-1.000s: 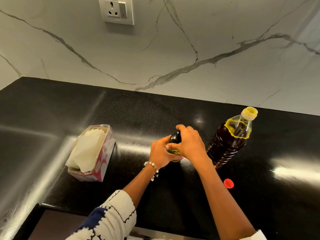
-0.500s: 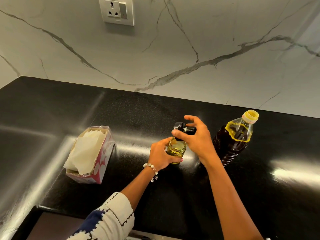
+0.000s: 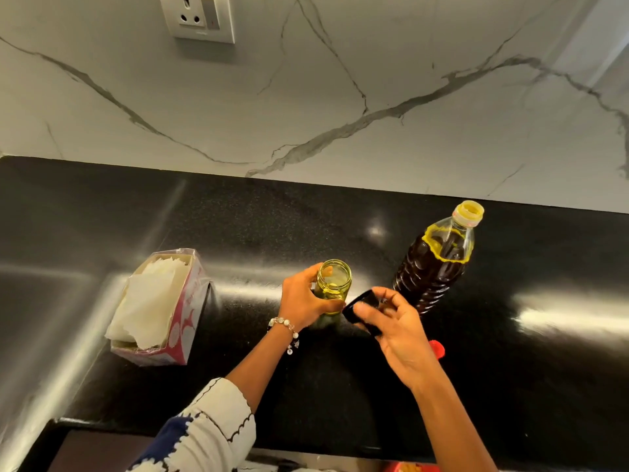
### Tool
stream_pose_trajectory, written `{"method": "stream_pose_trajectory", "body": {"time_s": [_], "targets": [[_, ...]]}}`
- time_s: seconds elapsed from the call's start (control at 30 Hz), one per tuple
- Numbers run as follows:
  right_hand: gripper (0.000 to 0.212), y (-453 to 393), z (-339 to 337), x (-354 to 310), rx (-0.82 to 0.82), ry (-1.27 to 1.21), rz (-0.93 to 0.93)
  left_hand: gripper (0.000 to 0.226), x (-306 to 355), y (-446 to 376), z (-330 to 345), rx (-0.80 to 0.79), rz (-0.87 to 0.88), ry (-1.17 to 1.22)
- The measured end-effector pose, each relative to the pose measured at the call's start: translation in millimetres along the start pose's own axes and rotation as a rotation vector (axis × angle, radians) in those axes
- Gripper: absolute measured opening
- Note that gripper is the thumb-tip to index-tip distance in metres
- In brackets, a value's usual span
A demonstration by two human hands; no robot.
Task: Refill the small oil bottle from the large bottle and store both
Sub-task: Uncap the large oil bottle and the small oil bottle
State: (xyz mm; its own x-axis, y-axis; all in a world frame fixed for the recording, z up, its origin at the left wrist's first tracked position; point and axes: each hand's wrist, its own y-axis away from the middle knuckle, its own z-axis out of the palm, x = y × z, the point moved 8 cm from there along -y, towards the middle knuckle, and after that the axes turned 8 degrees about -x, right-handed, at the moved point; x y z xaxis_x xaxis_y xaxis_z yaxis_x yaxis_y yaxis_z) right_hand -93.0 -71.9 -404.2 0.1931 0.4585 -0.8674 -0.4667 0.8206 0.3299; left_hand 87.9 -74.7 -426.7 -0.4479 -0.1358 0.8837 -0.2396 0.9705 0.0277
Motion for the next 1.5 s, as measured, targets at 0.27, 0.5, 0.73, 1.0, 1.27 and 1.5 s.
{"method": "stream_pose_trajectory", "body": {"time_s": [0.27,0.5,0.73,1.0,1.27,1.5], "targets": [[0.059,15.0,-29.8,15.2,0.216,0.783,-0.211,0.068,2.1,4.6,1.5,-0.004,-0.064,0.018],[0.059,20.5,-32.5,26.7,0.221,0.855,-0.257,0.069,4.8,8.4,3.2,0.024,-0.083,0.020],[0.059,16.7,-30.1,26.6,0.163,0.890,-0.279,0.065,5.9,10.5,4.0,0.042,-0.084,0.024],[0.076,15.2,-37.4,25.7,0.144,0.870,-0.296,0.067,1.6,11.2,5.7,0.044,-0.096,0.030],[0.039,59.9,-56.9,-59.7,0.517,0.659,-0.703,0.071,-1.1,11.1,6.2,0.055,-0.102,0.051],[0.100,12.1,-74.6,-94.0,0.334,0.635,-0.580,0.071,2.1,12.8,8.2,0.068,-0.116,0.046]]}}
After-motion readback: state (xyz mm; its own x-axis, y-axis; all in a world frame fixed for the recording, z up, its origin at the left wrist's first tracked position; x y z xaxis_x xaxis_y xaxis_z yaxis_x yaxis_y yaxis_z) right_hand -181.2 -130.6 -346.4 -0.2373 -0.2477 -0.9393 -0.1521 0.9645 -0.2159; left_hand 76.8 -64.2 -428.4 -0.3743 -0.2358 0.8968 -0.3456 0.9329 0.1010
